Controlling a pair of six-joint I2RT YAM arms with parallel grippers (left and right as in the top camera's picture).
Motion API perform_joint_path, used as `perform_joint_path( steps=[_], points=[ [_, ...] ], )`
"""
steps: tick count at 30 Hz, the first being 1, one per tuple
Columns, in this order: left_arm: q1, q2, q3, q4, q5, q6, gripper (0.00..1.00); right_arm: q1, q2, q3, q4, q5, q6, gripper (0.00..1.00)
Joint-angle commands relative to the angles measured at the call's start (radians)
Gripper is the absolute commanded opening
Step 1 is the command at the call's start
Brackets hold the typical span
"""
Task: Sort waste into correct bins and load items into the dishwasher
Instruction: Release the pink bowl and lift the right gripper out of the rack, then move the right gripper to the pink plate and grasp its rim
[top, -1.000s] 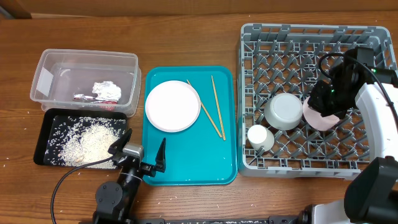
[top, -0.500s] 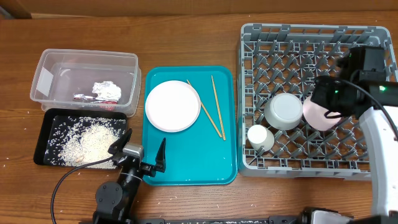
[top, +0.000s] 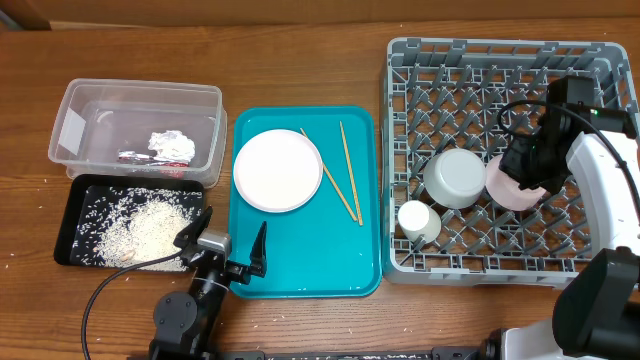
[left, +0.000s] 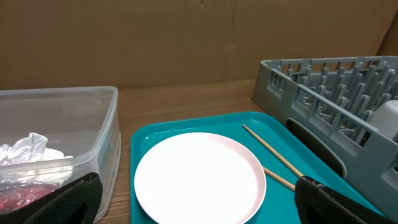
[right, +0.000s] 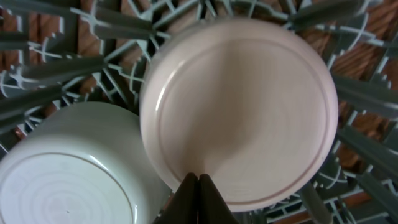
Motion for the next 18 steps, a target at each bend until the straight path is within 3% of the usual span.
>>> perform_joint_path(
  steps=[1, 11, 13, 18],
  points=[
    [0.01, -0.01, -0.007, 0.001, -0.007, 0.022, 1.0, 0.005, -0.005, 0.006, -0.027, -0.005, 0.001, 0.04],
    [0.01, -0.01, -0.007, 0.001, -0.007, 0.022, 1.0, 0.058, -0.148, 0.06, -0.021, -0.345, -0.216, 0.05],
    [0.01, -0.01, -0.007, 0.001, -0.007, 0.022, 1.0, 0.106, -0.196, 0.061, -0.016, -0.389, -0.218, 0.09],
    [0.01, -0.01, -0.007, 0.001, -0.006, 0.022, 1.0, 0.346, -0.246, 0.06, -0.011, -0.409, -0.218, 0.32]
  ],
)
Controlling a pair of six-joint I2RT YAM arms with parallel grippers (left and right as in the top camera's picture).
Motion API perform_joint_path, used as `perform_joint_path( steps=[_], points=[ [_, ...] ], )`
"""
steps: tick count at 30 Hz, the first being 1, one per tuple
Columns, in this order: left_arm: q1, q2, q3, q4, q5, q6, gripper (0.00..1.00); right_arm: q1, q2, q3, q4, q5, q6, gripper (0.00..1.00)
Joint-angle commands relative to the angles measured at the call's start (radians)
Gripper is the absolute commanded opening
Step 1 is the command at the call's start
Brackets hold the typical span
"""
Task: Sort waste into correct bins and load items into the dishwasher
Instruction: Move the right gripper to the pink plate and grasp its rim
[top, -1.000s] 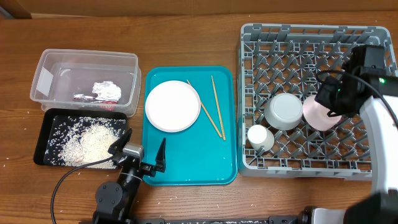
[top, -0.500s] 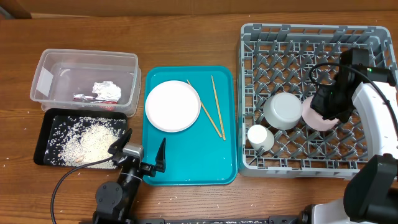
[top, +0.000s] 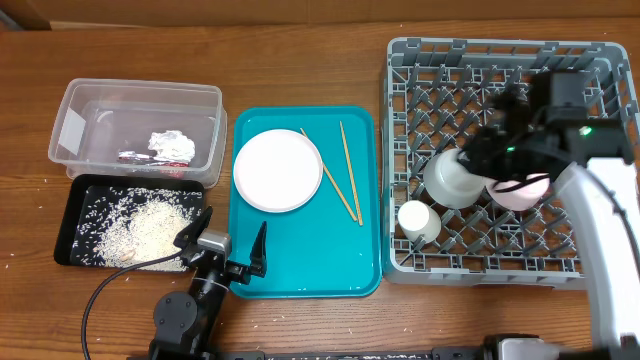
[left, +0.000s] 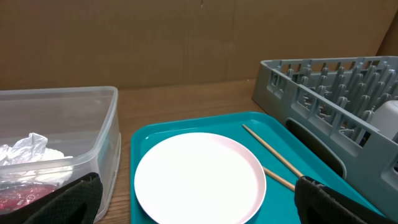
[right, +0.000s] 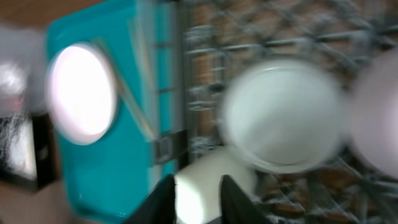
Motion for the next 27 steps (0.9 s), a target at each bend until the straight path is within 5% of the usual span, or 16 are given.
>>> perform_joint_path(
  steps=[1, 5, 14, 25, 27],
  points=[
    [0.01, -0.01, -0.007, 0.001, -0.007, 0.022, 1.0, 0.174, -0.008, 0.014, 0.02, -0.056, -0.026, 0.41],
    [0.01, -0.01, -0.007, 0.001, -0.007, 0.022, 1.0, 0.386, 0.047, -0.012, 0.169, 0.017, 0.084, 0.53],
    [0.01, -0.01, -0.007, 0.001, -0.007, 0.022, 1.0, 0.553, 0.352, -0.015, 0.424, 0.135, 0.617, 0.48],
    [0.01, -0.01, -0.007, 0.001, -0.007, 0.022, 1.0, 0.616, 0.613, -0.015, 0.571, 0.131, 0.764, 0.48],
    [0.01, -0.01, -0.007, 0.001, -0.007, 0.022, 1.0, 0.616, 0.63, -0.015, 0.584, 0.131, 0.769, 0.4]
  ],
)
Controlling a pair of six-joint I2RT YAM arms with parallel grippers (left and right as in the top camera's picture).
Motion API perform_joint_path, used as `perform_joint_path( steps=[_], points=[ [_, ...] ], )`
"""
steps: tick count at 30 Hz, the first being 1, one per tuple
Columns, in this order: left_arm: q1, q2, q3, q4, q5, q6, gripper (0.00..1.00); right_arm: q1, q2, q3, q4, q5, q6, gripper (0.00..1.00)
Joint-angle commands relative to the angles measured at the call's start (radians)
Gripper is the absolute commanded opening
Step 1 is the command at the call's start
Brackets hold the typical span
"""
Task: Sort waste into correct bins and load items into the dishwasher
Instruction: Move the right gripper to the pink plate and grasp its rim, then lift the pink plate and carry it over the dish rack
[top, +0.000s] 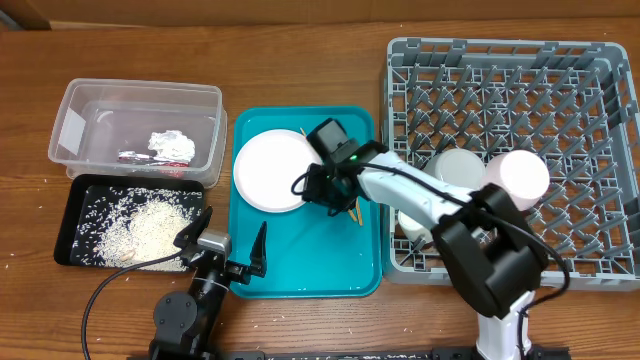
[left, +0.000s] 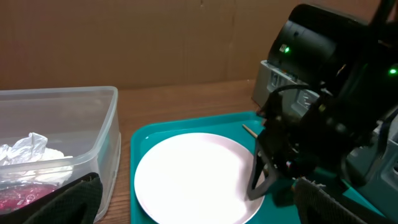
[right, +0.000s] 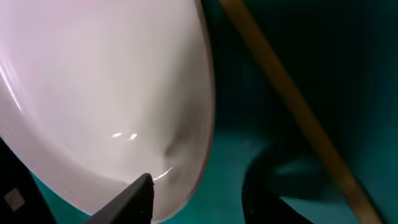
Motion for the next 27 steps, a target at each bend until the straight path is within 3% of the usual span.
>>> perform_joint_path(
  steps=[1, 2, 4, 11, 14, 19, 23, 27],
  points=[
    [0.01, -0.01, -0.007, 0.001, -0.007, 0.022, 1.0, 0.0, 0.026, -0.004, 0.011, 0.016, 0.061, 0.27],
    [0.01, -0.01, -0.007, 0.001, -0.007, 0.022, 1.0, -0.001, 0.03, -0.004, 0.007, 0.015, 0.061, 0.16],
    [0.01, -0.01, -0.007, 0.001, -0.007, 0.022, 1.0, -0.001, 0.03, -0.004, -0.008, 0.016, 0.061, 0.05],
    [0.01, -0.01, -0.007, 0.001, -0.007, 0.022, 1.0, -0.013, -0.034, 0.006, -0.056, 0.027, 0.043, 0.04],
    [0.01, -0.01, -0.007, 0.001, -0.007, 0.022, 1.0, -0.017, -0.135, 0.006, -0.071, 0.119, -0.011, 0.04],
    [0.01, -0.01, -0.007, 0.001, -0.007, 0.022, 1.0, -0.019, -0.322, 0.006, -0.143, 0.389, -0.114, 0.04],
    [0.01, -0.01, -0.007, 0.001, -0.007, 0.022, 1.0, -0.04, -0.498, 0.006, -0.273, 0.846, -0.159, 0.04],
    [0.01, -0.01, -0.007, 0.001, -0.007, 0.022, 1.0, -0.096, -0.561, 0.006, -0.375, 1.176, -0.159, 0.04]
  ],
)
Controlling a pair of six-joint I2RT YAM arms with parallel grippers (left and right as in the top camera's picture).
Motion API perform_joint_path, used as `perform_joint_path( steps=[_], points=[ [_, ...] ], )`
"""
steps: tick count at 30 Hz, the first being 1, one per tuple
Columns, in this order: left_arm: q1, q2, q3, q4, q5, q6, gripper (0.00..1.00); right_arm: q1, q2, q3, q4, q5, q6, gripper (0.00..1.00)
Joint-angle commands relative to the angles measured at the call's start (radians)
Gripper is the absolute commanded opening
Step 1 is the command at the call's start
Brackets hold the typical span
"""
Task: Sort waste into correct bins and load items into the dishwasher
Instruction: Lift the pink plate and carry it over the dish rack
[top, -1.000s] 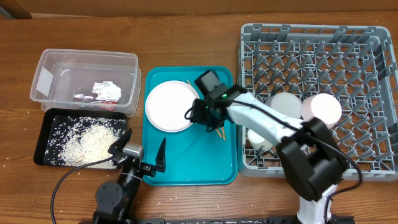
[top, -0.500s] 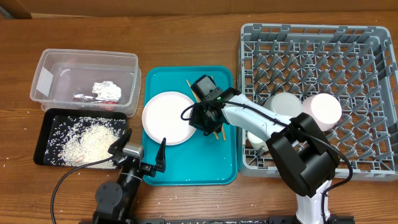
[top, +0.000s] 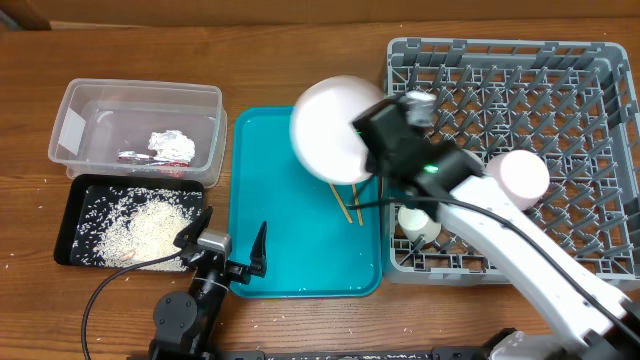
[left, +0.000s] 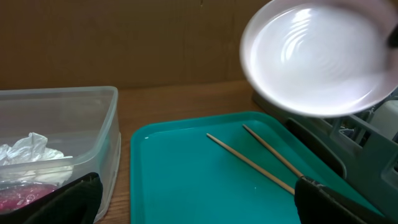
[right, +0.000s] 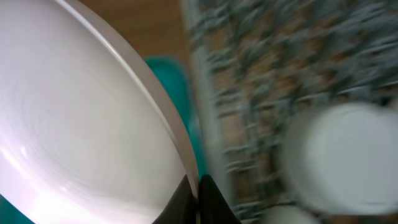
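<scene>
A white plate (top: 328, 140) hangs tilted in the air above the right side of the teal tray (top: 290, 250). My right gripper (right: 198, 182) is shut on the plate's (right: 81, 124) rim. From the left wrist view the plate (left: 317, 59) floats over the grey dish rack's (left: 348, 134) near corner. Two wooden chopsticks (left: 249, 163) lie on the tray. The rack (top: 560, 70) holds a pink bowl (top: 523, 172) and a white cup (top: 418, 222), both upside down. My left gripper (top: 225, 250) rests open at the tray's front edge.
A clear plastic bin (top: 140, 130) with crumpled foil and a wrapper stands at the left. In front of it a black tray (top: 75, 200) holds rice. A few grains lie on the wooden table (top: 300, 60).
My right gripper was open at the plate's rim on the tray; now it is shut on the rim and the plate is up off the tray, nearer the rack. The left arm is unchanged.
My right gripper was shut at the pink bowl's rim in the rack. Then it was open above the rack, farther left. Then it stood open round the white plate's edge on the tray. Now it holds the plate in the air.
</scene>
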Motion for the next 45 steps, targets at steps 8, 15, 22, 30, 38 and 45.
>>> perform_joint_path(
  steps=[8, 15, 22, 30, 38, 45],
  points=[
    [0.01, -0.01, -0.007, 0.001, -0.007, 0.022, 1.0, -0.216, -0.015, 0.008, 0.072, 0.504, -0.131, 0.04],
    [0.01, -0.01, -0.007, 0.001, -0.007, 0.022, 1.0, -0.238, 0.014, 0.007, 0.187, 0.645, -0.349, 0.04],
    [0.01, -0.01, -0.007, 0.001, -0.007, 0.022, 1.0, -0.328, 0.07, 0.005, 0.171, 0.601, -0.362, 0.04],
    [0.01, -0.01, -0.007, 0.001, -0.007, 0.022, 1.0, -0.356, 0.126, 0.005, 0.151, 0.58, -0.354, 0.04],
    [0.01, -0.01, -0.007, 0.001, -0.007, 0.022, 1.0, -0.389, 0.128, 0.005, 0.193, 0.599, -0.355, 0.04],
    [0.01, -0.01, -0.007, 0.001, -0.007, 0.022, 1.0, -0.433, 0.137, 0.005, 0.188, 0.539, -0.355, 0.04]
  ],
)
